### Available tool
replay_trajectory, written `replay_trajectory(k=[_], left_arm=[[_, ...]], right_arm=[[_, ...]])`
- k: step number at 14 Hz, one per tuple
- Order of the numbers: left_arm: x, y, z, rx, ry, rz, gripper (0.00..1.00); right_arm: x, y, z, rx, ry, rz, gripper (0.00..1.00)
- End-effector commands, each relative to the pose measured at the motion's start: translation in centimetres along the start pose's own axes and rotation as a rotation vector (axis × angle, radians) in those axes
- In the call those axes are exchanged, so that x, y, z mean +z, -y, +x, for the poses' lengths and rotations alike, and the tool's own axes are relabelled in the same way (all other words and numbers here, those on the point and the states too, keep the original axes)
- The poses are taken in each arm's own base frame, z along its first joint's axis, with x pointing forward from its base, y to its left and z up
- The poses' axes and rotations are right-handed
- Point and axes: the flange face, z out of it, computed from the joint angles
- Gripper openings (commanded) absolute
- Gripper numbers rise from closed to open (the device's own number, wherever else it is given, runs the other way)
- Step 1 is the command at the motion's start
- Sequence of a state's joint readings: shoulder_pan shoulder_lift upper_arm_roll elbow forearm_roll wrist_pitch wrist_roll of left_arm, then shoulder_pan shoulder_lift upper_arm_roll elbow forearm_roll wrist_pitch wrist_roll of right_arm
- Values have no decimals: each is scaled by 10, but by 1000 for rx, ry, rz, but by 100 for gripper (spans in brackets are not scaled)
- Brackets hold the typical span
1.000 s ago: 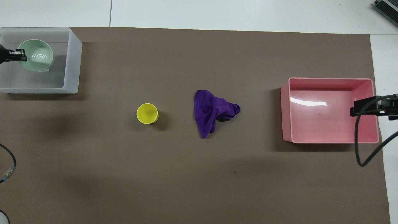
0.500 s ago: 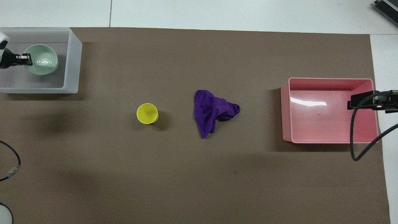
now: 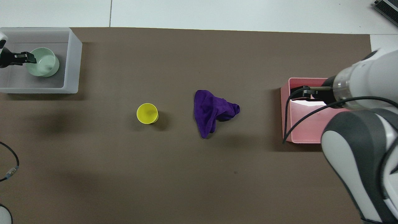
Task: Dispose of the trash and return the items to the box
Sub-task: 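Reach the left gripper to the yellow cup while the right gripper reaches the cloth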
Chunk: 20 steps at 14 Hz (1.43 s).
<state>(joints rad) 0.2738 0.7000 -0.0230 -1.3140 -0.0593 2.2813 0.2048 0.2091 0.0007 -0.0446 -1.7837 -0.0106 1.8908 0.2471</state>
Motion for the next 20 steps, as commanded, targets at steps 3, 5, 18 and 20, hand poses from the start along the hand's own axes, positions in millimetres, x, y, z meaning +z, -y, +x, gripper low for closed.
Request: replay_trajectory(k=[3, 5, 18, 20], left_arm=[[-79, -44, -9, 68, -5, -4, 100], [-107, -81, -32, 104, 8, -18, 100], [-104, -328, -161, 67, 109, -91, 85], [-99, -360, -187, 106, 108, -103, 83]], right_arm=[[68, 67, 14, 5, -21, 32, 100], [100, 97, 15, -1, -19, 62, 100], [237, 199, -45, -36, -78, 113, 100], [241, 197, -48, -46, -72, 109, 100]])
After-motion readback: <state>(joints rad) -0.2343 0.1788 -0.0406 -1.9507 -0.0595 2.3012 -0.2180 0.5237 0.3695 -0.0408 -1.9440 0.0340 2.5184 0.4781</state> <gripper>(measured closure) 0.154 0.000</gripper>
